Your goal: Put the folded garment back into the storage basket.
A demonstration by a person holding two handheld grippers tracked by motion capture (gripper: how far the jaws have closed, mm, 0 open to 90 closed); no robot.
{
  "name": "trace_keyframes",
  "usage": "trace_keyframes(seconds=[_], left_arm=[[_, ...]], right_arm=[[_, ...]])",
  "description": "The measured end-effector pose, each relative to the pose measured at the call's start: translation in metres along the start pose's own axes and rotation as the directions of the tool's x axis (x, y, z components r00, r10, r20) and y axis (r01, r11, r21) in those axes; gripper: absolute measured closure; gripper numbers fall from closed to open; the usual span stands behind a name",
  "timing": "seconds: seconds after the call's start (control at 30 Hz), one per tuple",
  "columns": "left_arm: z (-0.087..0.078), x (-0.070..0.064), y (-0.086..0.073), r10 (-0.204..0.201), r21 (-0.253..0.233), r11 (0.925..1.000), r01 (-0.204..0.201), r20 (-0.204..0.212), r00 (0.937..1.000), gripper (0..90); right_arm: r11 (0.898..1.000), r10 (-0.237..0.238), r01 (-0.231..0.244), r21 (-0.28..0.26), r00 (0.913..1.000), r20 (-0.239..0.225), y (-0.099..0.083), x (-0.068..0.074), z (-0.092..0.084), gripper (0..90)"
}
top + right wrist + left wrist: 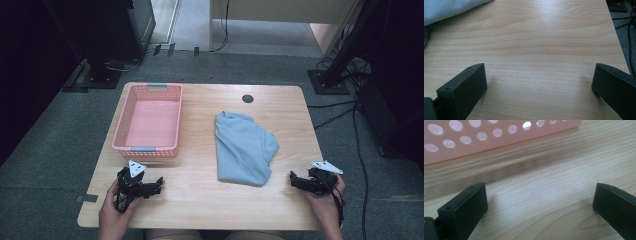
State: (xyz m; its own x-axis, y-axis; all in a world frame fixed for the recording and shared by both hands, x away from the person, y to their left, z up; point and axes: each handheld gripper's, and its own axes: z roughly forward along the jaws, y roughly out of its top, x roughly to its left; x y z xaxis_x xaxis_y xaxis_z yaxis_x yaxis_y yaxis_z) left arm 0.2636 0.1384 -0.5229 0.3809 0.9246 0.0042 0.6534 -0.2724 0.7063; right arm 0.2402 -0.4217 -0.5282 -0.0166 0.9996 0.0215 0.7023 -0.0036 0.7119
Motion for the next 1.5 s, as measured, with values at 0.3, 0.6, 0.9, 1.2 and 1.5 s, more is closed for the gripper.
trace_keyframes(seconds=[0.3, 0.6, 0.9, 1.2, 1.5], left_arm=[[0.000, 0.000, 0.000, -0.002, 0.000, 1.0000, 0.002, -0.002, 1.0000, 0.0], [0.000, 0.000, 0.000, -0.002, -0.001, 1.0000, 0.002, -0.002, 1.0000, 0.0], [0.000, 0.000, 0.000, -0.003, -0.002, 1.0000, 0.003, -0.004, 1.0000, 0.0], [0.000, 0.000, 0.000, -0.004, -0.002, 1.0000, 0.004, -0.004, 1.0000, 0.0], [0.000, -0.001, 0.000, -0.006, -0.003, 1.0000, 0.006, -0.004, 1.0000, 0.0]], right_arm=[[1.000, 0.006, -0.005, 0.018, 0.9993, -0.038, 0.002, -0.001, -0.004, 0.9], [1.000, -0.004, 0.005, 0.005, 0.9965, -0.084, 0.021, 0.023, -0.015, 1.0], [0.999, -0.033, 0.032, -0.005, 0.9921, -0.121, 0.040, 0.040, -0.023, 1.0], [0.999, -0.047, 0.044, -0.020, 0.9843, -0.170, 0.069, 0.064, -0.029, 0.9], [0.997, -0.078, 0.075, -0.024, 0.9806, -0.180, 0.095, 0.082, -0.027, 0.9]])
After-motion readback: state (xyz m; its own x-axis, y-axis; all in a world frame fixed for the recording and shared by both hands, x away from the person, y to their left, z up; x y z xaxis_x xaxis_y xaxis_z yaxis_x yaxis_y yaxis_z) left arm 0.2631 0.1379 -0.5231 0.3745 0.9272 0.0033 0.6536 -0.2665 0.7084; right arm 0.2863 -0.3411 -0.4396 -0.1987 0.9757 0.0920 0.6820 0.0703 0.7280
